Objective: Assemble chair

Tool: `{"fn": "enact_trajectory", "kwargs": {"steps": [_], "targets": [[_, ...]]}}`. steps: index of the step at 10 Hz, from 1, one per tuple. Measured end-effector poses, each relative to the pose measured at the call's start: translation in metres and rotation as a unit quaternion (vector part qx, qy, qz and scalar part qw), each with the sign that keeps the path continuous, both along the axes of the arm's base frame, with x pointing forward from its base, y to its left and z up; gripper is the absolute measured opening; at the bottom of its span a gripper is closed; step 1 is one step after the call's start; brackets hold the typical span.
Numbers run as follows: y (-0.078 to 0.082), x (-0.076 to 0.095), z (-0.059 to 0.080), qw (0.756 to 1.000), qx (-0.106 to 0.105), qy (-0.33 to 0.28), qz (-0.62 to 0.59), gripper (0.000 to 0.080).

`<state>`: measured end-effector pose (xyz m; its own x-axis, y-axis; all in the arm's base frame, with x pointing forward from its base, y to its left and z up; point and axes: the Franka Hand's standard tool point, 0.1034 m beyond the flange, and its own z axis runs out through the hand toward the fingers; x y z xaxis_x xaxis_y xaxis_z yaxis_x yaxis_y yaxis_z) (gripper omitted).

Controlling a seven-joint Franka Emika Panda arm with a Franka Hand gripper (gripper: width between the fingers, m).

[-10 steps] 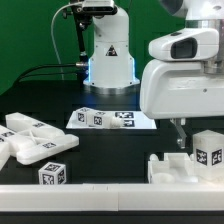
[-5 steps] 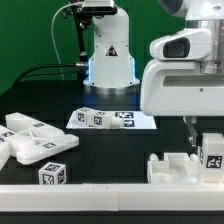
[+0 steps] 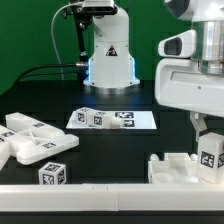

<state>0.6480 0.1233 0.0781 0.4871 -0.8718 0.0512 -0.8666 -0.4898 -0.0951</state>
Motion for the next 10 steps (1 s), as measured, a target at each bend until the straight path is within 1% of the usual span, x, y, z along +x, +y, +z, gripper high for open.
{"fn": "enact_trajectory", "kwargs": {"steps": [1,2,3,5,6,7,8,9,10], "targets": [[0.0003,0.0005,0.0001,0.998,0.013,0.0,-0.057,0.0284],[-0.0003,0.0021,0.0013,0.989,0.034,0.001,-0.141,0.0284],[-0.0014,0.0022,0.0008,0.986,0.043,0.001,-0.164,0.0284],[-0.0008,0.0023,0.001,0.991,0.04,0.0,-0.131,0.0292],[-0.002,0.0028,0.0035,0.998,0.032,0.003,-0.063,0.0512],[-0.0047,0.0063,0.0062,0.999,0.021,-0.005,0.04,0.061],[-0.0053,0.0058,0.0043,0.994,0.012,-0.009,0.105,0.061],[-0.0056,0.0059,0.0042,0.991,0.009,-0.01,0.135,0.0641],[-0.0059,0.0059,0.0041,0.985,0.005,-0.011,0.169,0.0641]]}}
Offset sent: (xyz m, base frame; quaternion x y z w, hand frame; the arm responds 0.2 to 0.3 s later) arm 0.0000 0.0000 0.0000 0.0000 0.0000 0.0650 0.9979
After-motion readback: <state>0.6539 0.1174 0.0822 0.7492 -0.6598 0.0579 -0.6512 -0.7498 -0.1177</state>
